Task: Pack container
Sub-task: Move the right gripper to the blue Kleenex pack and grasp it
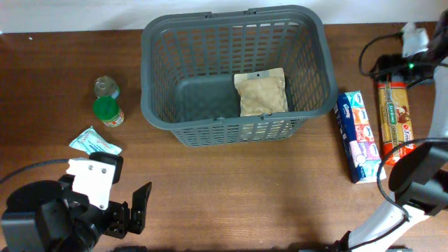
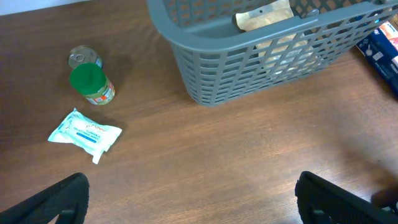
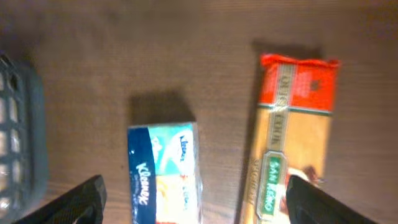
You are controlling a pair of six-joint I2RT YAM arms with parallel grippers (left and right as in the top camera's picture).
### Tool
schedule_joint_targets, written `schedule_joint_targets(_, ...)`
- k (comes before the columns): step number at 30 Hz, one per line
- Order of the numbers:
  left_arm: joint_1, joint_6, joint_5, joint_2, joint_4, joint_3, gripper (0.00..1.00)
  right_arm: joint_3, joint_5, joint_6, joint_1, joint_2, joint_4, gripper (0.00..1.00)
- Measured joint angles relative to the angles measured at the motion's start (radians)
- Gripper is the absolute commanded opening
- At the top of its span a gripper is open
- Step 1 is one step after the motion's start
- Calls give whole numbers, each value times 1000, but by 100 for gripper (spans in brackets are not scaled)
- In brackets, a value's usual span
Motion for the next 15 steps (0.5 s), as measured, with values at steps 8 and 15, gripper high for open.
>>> schedule_joint_targets(8,0,0,0,0,0,0,99,-230,-67,-109,0,0,126,91)
schedule_joint_targets(15,0,0,0,0,0,0,99,-360,-105,-139,6,0,203,93)
